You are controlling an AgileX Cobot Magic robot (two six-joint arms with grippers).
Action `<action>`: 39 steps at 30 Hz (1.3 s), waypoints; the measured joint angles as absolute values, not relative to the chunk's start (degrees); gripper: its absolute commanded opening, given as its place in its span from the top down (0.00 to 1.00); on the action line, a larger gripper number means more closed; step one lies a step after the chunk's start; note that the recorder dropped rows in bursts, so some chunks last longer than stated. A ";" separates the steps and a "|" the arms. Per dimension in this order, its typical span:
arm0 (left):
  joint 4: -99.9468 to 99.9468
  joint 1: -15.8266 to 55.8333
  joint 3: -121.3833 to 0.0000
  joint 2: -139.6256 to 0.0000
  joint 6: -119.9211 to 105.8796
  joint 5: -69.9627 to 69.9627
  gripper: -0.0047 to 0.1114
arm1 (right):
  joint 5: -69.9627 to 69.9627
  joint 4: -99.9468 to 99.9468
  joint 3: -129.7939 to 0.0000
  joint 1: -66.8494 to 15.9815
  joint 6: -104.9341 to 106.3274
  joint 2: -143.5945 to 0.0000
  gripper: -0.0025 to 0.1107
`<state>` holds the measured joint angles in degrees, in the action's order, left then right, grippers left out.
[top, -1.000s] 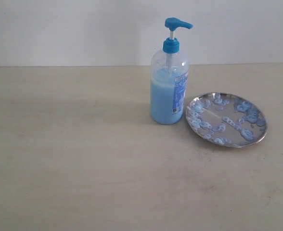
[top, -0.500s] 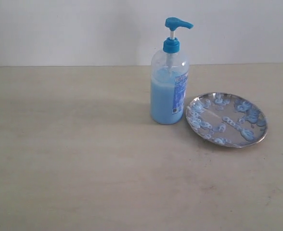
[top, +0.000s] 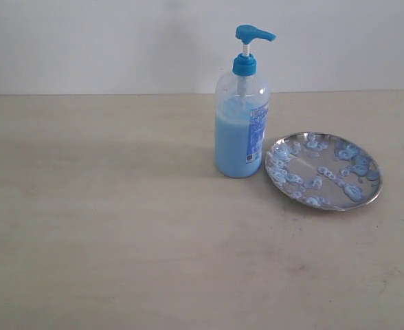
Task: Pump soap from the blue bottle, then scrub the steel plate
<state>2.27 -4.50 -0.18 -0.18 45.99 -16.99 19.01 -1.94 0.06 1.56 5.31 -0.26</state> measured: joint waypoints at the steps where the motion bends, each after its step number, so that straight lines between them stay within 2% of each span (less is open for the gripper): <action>1: 2.27 -4.50 -0.18 -0.18 45.99 -16.99 0.92 | 19.01 -1.94 0.06 1.56 5.31 -0.26 0.98; 15: 3.04 -4.50 -0.18 -0.18 45.87 -17.94 0.92 | 19.01 -1.94 0.06 1.56 5.31 -0.26 0.98; 19: 12.75 -4.50 -0.18 -0.18 43.04 -18.89 0.92 | 19.01 -1.86 0.06 1.56 5.31 -0.26 0.98; 24: 25.94 -4.38 -0.18 -0.18 24.75 -11.49 0.92 | 19.01 -1.86 0.06 1.56 5.31 -0.26 0.98; 34: 22.47 1.06 -0.18 -0.18 22.12 1.21 0.92 | 19.01 -1.86 0.06 1.56 5.31 -0.26 0.98; 37: 19.25 1.87 -0.18 -0.18 16.02 0.00 0.92 | 19.01 -1.86 0.06 1.56 5.31 -0.26 0.98; 39: 9.00 2.02 -0.18 -0.18 5.05 -5.77 0.92 | 19.01 -1.86 0.06 1.56 5.31 -0.26 0.98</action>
